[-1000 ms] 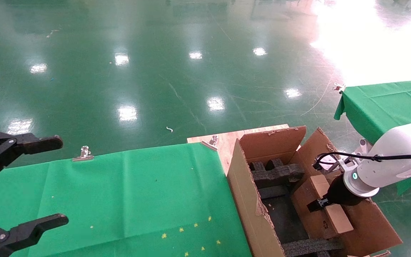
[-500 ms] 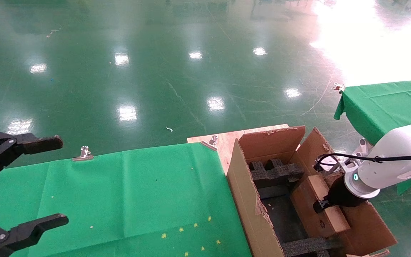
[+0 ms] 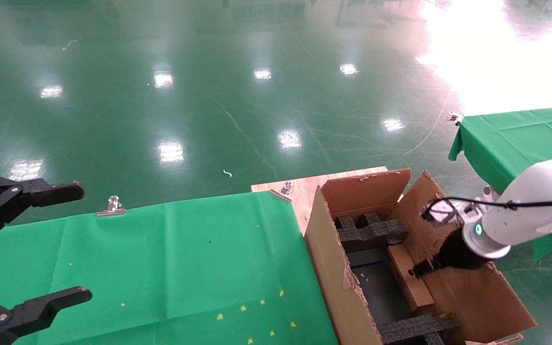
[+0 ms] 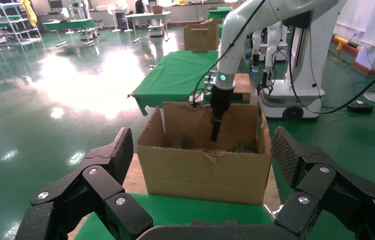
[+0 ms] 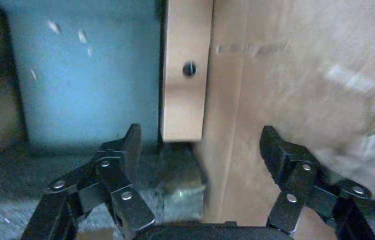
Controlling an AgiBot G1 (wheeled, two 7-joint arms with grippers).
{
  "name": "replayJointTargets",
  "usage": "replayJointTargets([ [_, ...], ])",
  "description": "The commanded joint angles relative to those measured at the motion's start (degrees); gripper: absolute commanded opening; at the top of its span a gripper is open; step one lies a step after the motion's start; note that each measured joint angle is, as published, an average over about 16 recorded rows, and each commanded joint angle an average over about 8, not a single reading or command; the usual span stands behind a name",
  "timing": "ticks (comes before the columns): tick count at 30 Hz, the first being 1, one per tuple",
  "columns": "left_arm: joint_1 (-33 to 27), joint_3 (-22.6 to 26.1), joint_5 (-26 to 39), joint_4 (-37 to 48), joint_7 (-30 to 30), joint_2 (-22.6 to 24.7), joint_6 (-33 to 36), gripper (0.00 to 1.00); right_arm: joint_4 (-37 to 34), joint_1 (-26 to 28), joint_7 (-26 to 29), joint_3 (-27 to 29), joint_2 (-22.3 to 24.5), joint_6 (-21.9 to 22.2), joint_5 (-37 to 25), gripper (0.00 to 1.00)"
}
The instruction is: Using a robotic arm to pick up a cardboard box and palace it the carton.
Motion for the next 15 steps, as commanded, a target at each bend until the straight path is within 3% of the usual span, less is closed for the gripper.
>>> replayJointTargets([
  [1,0.0,0.0,0.0,0.0,0.0,0.0,0.0,1.0,0.0,0.7,0.0,0.3,0.0,0.2,0.0,1.0],
  [15,0.0,0.0,0.0,0.0,0.0,0.0,0.0,1.0,3.0,13.0,-4.3,9.1,-0.1,-1.8,9.3,1.0],
])
